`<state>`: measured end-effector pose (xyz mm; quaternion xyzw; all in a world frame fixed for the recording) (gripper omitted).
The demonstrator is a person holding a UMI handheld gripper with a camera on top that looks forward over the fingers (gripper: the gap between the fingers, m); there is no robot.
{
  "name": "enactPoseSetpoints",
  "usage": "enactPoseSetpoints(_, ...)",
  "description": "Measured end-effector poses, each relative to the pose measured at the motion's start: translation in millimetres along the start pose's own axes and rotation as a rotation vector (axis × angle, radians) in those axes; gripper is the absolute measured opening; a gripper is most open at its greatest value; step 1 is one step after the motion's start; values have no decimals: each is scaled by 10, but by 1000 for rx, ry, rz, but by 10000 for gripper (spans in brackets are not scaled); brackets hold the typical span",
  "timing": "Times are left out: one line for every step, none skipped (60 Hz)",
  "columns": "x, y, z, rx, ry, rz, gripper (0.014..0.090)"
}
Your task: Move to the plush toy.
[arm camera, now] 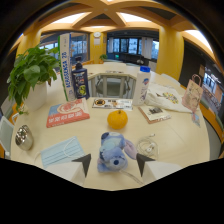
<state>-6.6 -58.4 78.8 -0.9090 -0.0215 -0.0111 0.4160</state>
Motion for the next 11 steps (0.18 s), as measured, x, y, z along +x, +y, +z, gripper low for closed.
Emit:
enactPoseSetpoints(1,1,10,-2,-2,2,862)
enactPoseSetpoints(3,1,18,-3,-4,4,861)
enactPoseSetpoints(4,-1,25,-3,-6,5,861)
enactPoseSetpoints(5,-4,31,-3,-7,5,859)
enactPoseSetpoints(11,-11,27,-4,-8,3,857)
enactPoseSetpoints(15,-11,31,-4,-7,2,859)
enactPoseSetpoints(20,-13,37,-3,-5,2,859)
enactPoseSetpoints(24,-15,41,-3,-4,2,858)
enactPoseSetpoints(29,-16,42,-3,-4,2,858)
enactPoseSetpoints(33,-17,44,-4,-3,2,860)
enactPoseSetpoints(36,-18,44,-5,-4,3,859)
